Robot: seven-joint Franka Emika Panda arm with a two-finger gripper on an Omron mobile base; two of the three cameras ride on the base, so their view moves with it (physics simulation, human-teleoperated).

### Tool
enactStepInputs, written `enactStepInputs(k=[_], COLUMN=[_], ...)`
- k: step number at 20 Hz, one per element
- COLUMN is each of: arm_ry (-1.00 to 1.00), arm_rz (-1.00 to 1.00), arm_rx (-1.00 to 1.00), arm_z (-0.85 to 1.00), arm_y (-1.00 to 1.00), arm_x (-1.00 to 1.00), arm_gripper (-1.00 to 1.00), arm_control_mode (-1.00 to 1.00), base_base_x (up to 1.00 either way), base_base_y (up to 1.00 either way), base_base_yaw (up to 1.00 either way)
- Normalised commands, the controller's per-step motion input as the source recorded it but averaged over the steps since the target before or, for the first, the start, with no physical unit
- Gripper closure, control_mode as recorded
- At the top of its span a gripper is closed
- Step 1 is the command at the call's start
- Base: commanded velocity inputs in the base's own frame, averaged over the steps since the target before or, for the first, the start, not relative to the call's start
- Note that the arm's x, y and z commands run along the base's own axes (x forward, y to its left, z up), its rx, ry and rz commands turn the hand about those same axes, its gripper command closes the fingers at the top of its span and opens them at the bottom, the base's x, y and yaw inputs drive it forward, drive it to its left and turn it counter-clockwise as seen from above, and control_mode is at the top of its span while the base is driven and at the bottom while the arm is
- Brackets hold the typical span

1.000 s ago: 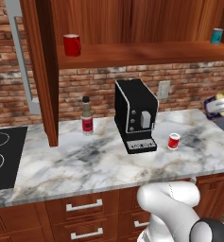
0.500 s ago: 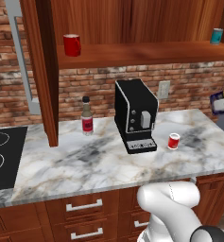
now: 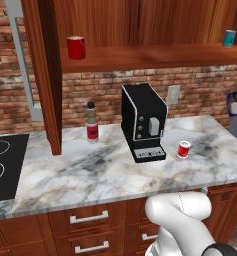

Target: Pick the cans from the counter and place them in their designated side in the cabinet.

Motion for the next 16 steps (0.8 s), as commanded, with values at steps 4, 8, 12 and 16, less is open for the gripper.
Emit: enactStepInputs(k=[4, 8, 12, 16], arm_ry=[-0.11, -0.10, -0.09, -0.07], arm_rz=[0.00, 0.00, 0.00, 0.00], arm_rx=[-0.01, 0.00, 0.00, 0.00], arm_z=[0.31, 0.32, 0.28, 0.29], arm_y=[0.08, 0.07, 0.09, 0.07], arm_x=[-0.13, -0.12, -0.05, -0.05], arm_gripper=[1.00, 1.00, 1.00, 1.00], arm_control_mode=[-1.00, -1.00, -1.00, -1.00], base_base_x=[0.00, 0.00, 0.00, 0.00], base_base_y=[0.00, 0.00, 0.00, 0.00], base_base_yaw=[0.00, 0.00, 0.00, 0.00])
